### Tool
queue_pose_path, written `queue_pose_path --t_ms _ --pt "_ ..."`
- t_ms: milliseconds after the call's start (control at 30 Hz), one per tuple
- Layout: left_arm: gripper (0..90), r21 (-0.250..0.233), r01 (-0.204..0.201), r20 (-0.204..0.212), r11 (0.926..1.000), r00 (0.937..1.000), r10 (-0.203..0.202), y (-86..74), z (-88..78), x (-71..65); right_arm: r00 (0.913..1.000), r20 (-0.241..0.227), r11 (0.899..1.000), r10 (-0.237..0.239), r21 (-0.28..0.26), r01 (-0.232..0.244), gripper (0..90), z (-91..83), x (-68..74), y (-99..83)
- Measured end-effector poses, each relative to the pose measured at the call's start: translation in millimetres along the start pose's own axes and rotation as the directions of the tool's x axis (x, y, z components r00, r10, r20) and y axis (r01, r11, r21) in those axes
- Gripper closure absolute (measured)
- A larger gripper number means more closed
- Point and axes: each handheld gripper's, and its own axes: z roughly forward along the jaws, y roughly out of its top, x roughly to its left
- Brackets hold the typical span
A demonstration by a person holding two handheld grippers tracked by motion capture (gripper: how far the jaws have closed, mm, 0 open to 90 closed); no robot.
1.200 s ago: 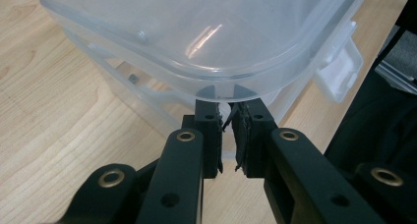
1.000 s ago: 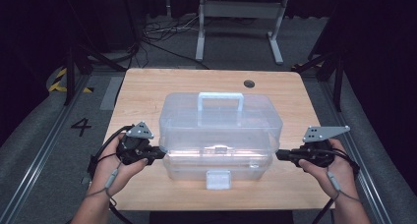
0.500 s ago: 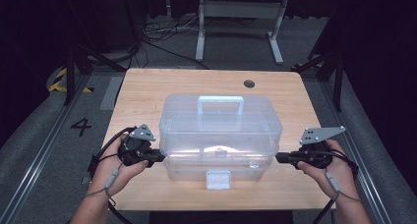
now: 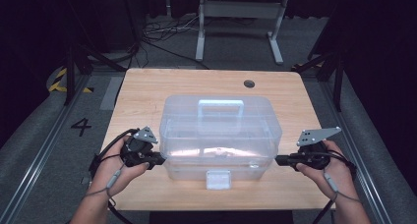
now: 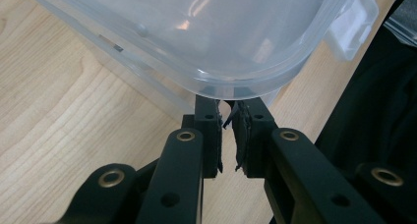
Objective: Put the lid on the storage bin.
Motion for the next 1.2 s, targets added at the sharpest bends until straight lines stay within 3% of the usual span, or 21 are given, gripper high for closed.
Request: queue_pose_path --t_ms 1200 --pt "80.0 0.108 -0.032 0.018 0.9937 0.9994 0.030 0.5 6.9 -0.7 1.0000 -0.001 0.997 0.004 0.080 -0.004 90.0 10.1 -0.4 -4.3"
